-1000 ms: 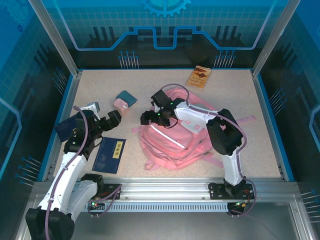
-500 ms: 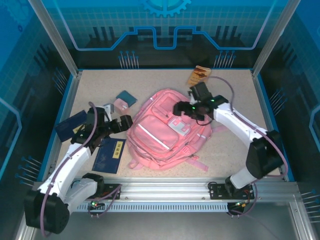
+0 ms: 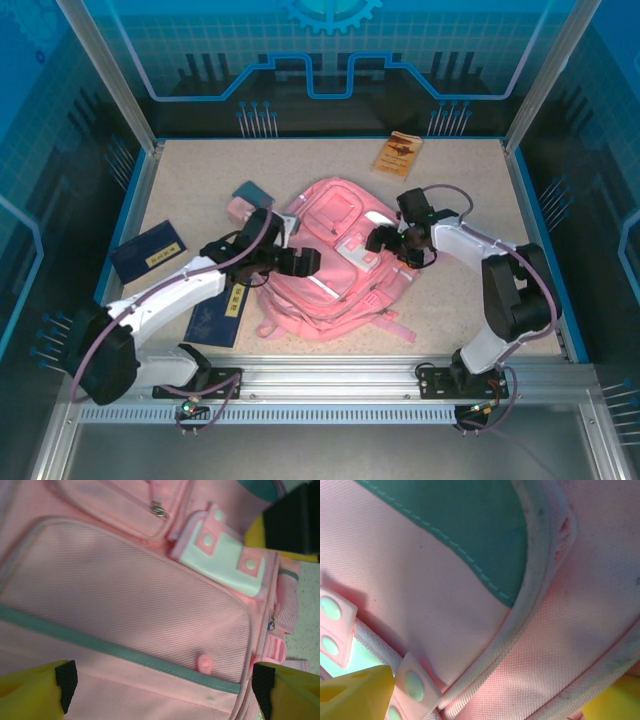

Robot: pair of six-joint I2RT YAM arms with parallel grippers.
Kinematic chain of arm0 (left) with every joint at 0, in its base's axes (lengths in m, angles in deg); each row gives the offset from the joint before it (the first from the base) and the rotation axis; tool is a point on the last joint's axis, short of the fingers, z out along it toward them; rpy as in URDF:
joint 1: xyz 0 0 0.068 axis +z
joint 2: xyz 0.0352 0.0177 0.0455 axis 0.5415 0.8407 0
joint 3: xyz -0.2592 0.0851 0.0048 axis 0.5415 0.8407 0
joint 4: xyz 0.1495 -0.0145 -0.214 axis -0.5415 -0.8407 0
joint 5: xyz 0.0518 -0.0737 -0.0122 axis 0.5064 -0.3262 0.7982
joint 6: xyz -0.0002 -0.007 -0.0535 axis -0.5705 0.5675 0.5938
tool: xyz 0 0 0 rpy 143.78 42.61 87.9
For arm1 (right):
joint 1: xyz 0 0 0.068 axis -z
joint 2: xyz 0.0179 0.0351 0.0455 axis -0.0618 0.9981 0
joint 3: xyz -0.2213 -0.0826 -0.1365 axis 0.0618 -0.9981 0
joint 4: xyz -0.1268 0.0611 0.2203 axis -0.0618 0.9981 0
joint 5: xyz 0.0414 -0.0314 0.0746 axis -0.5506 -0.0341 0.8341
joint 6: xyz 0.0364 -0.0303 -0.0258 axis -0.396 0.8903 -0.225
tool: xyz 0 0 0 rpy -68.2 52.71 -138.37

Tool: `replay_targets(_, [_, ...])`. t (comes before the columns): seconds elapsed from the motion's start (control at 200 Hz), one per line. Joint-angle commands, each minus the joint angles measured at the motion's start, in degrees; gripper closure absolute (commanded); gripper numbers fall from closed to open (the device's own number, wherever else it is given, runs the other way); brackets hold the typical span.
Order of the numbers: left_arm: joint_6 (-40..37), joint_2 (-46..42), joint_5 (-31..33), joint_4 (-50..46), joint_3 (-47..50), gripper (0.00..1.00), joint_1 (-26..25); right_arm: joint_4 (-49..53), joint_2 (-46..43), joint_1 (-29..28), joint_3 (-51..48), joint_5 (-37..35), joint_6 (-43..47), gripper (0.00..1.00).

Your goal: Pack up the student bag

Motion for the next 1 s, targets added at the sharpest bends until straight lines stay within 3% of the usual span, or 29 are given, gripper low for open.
replay_targets(0.0, [-3.4, 4.5, 4.4, -1.9, -4.6, 0.1, -4.2, -9.2, 4.9, 1.1, 2.6, 8.2, 1.6, 0.07])
replay_targets(0.135, [-5.4, 12.1, 8.1, -5.4, -10.9, 0.15, -9.2, -9.3, 5.3, 1.6, 5.8, 9.3, 6.6, 0.08])
replay_targets(0.34, [-7.9, 24.7, 15.3, -12.9, -23.1, 0.29, -14.0, -4.0, -2.1, 6.1, 4.2, 6.2, 9.4, 0.07])
replay_targets(0.505, [-5.7, 32.4, 20.5, -18.7, -31.0, 0.42, -14.5, 1.1, -8.4, 10.8, -1.0, 4.0, 10.1, 0.06])
replay_targets(0.62, [-4.5, 36.1, 20.2, -20.8, -34.5, 0.49, -14.6, 1.4, -11.9, 13.1, -4.8, 4.6, 10.1, 0.06])
replay_targets(0.995, [-0.7, 43.1, 22.0, -26.5, -40.0, 0.61, -15.2, 1.6, -15.4, 13.4, -10.1, 1.5, 11.7, 0.07])
